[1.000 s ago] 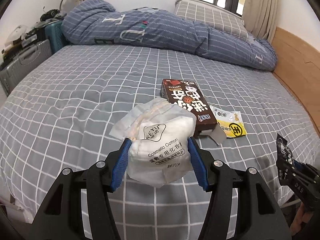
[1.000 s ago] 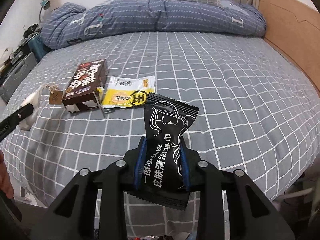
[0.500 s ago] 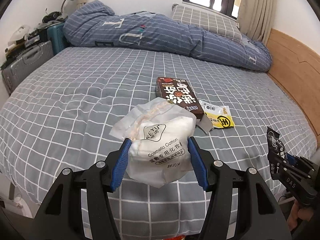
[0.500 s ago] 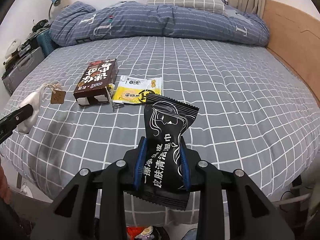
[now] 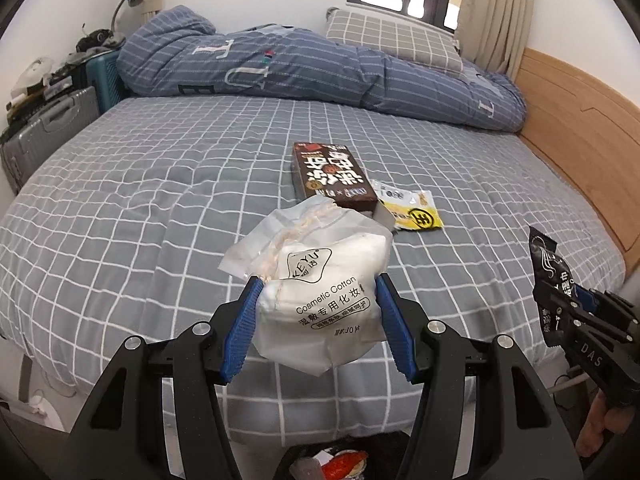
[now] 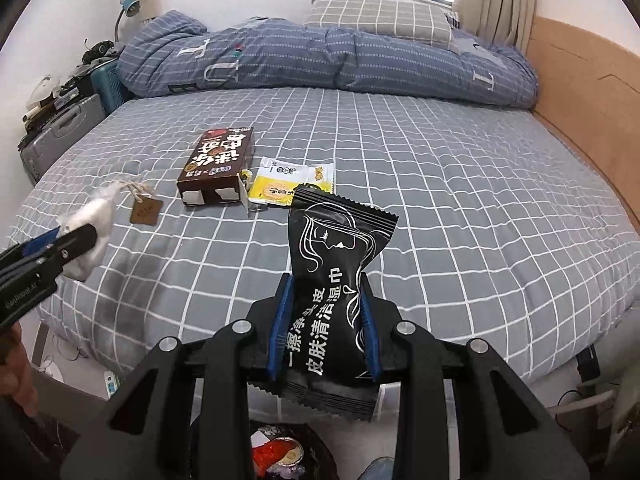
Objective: Collect trash
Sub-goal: 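Carry the cotton-pad bag and black packet with both grippers over the bin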
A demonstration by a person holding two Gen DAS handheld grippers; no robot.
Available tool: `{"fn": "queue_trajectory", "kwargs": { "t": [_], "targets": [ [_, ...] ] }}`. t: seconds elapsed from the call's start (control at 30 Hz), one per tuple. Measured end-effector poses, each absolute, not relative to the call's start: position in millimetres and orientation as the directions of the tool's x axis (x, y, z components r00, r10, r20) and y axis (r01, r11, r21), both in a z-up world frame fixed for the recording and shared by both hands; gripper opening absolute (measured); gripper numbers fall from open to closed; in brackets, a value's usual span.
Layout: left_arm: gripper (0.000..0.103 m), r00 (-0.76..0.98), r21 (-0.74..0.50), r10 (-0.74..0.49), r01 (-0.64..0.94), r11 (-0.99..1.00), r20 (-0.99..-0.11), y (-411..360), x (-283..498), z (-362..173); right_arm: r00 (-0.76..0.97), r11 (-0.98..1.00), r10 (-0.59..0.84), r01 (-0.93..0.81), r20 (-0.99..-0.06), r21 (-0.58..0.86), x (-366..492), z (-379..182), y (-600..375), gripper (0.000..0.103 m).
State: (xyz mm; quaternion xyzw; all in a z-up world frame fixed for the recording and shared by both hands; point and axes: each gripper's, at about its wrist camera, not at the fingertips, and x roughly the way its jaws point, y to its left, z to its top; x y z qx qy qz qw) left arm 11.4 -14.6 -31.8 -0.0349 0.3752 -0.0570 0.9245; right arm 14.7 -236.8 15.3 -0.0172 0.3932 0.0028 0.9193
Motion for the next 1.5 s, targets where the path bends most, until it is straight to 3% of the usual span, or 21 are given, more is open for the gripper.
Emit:
{"fn": "queue_trajectory", "kwargs": {
  "t": [0.6,1.5],
  "targets": [
    [0.057,0.702,-0.046,-0.128,0.134,0.99,-0.701,-44.2,-47.1,-54.1,0.666,0.998,0.041,-0.058,-0.745,0.003,-24.3,6.6,-220.3,0.03],
    [0.057,0.638,-0.123,-0.163,0.107,0.987,-0.752,-28.1,-128.5,-70.9,0.634,0.996,0.068,-0.084,-0.77,0.019,-87.0,-9.9,-209.1,0.03]
  ]
}}
